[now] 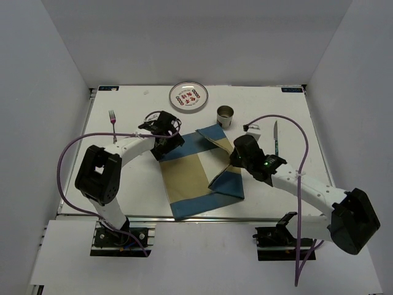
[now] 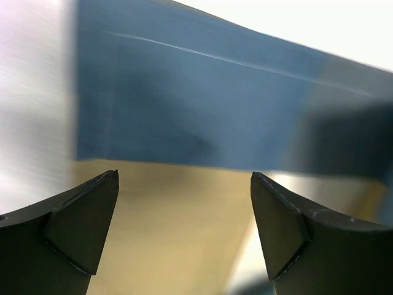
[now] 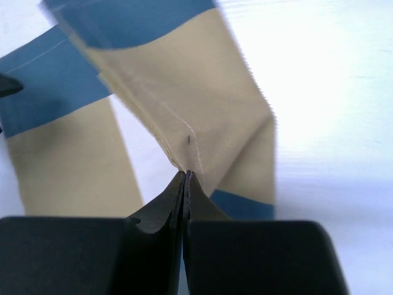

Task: Set the dinner table for one person

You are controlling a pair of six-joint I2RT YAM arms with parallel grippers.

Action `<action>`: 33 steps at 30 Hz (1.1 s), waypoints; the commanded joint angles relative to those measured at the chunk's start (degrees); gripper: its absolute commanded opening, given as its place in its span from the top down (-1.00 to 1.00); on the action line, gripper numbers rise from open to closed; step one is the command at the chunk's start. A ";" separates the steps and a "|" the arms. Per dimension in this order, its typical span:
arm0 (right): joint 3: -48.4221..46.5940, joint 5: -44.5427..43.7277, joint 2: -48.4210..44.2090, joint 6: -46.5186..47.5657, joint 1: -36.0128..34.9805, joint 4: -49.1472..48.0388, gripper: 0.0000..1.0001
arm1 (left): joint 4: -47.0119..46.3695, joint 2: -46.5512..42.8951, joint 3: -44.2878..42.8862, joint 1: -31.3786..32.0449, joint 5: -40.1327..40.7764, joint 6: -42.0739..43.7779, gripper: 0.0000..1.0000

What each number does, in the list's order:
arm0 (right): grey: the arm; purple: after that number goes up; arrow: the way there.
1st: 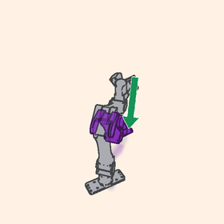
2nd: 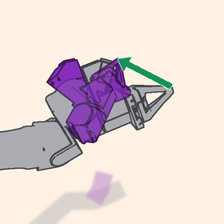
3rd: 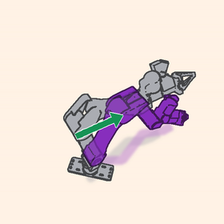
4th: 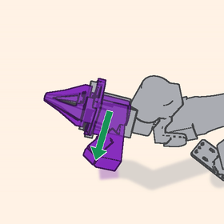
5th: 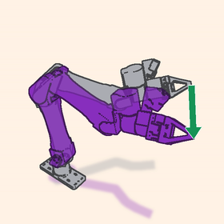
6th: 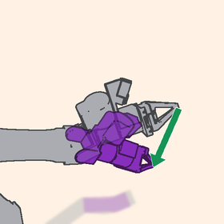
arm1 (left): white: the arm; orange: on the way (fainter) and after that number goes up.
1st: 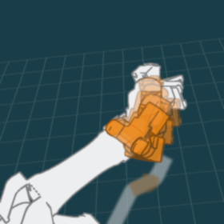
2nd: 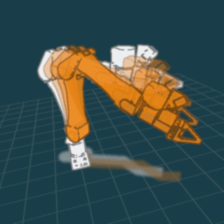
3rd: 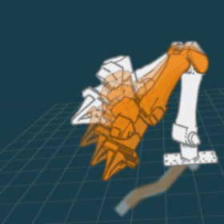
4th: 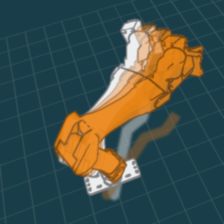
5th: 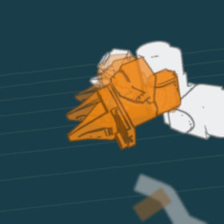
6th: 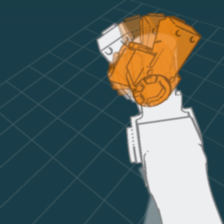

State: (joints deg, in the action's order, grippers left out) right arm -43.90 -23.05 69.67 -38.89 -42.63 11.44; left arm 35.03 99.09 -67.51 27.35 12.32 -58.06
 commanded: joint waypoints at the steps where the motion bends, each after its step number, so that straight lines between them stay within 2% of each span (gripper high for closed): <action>1: 0.75 -4.11 -4.19 -2.85 2.28 3.06 1.00 | -7.50 -3.81 1.14 0.60 -9.83 0.50 -0.94; 3: 0.92 -4.63 -4.98 -3.73 3.69 3.94 1.00 | -11.27 -2.85 2.72 1.12 -14.84 -0.73 -0.94; 5: 0.66 -5.08 -5.07 -3.91 4.31 5.43 1.00 | -12.43 -0.67 2.99 1.65 -16.09 -1.87 -0.94; 11: 1.45 -4.64 -5.07 -2.33 9.05 7.45 1.00 | -9.82 5.14 2.56 2.27 -15.66 -3.46 -0.95; 19: 3.91 0.55 -5.51 -1.80 14.59 7.28 1.00 | -2.07 11.39 0.97 0.87 -6.88 -5.66 -0.96; 24: 6.72 5.89 -6.92 -0.92 17.22 5.70 1.00 | 5.30 15.07 -5.26 -0.37 1.47 -4.43 -0.96; 28: 8.65 11.34 -3.68 -0.74 20.12 3.59 1.00 | 8.03 18.23 -10.79 -1.77 3.85 -3.02 -0.96; 33: 9.97 13.20 0.64 -1.18 22.50 3.06 1.00 | 12.43 21.93 -19.22 -2.91 6.75 -1.62 -0.96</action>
State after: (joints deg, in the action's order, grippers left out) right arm -34.68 -12.73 68.73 -40.29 -21.23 15.75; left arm 42.17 116.73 -84.86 26.35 10.94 -62.15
